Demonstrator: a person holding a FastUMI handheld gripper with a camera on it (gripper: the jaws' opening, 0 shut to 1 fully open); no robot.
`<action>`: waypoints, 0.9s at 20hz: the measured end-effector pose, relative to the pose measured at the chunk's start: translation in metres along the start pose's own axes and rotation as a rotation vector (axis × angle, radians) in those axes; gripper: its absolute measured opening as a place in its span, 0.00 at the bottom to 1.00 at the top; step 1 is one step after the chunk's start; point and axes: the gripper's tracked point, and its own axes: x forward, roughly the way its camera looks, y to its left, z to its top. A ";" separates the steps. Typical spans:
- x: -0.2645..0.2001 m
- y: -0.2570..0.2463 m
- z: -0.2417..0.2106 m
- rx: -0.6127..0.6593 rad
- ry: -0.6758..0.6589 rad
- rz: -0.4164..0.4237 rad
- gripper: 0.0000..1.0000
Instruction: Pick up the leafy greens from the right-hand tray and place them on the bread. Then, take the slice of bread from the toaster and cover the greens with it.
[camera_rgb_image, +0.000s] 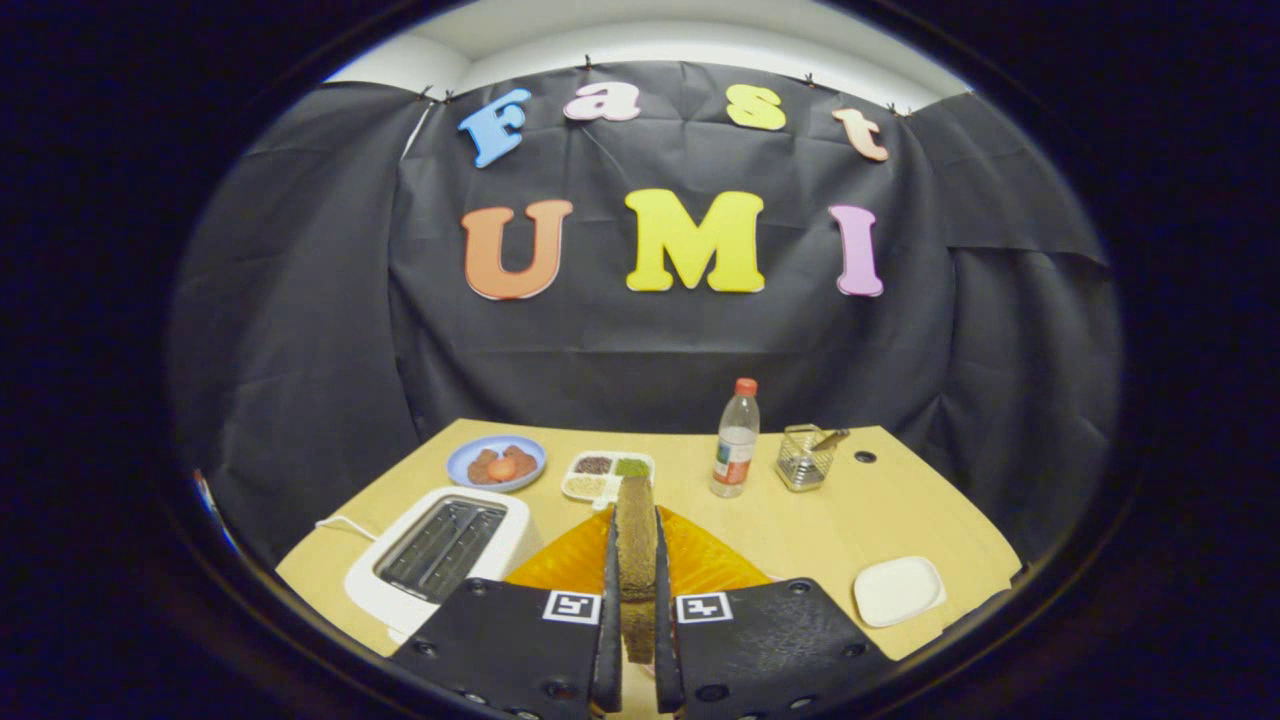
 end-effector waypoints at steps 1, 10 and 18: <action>0.008 -0.006 -0.012 0.012 0.020 -0.008 0.13; 0.044 -0.043 -0.084 0.117 0.121 -0.017 0.13; 0.043 -0.087 -0.107 0.114 0.074 -0.074 0.13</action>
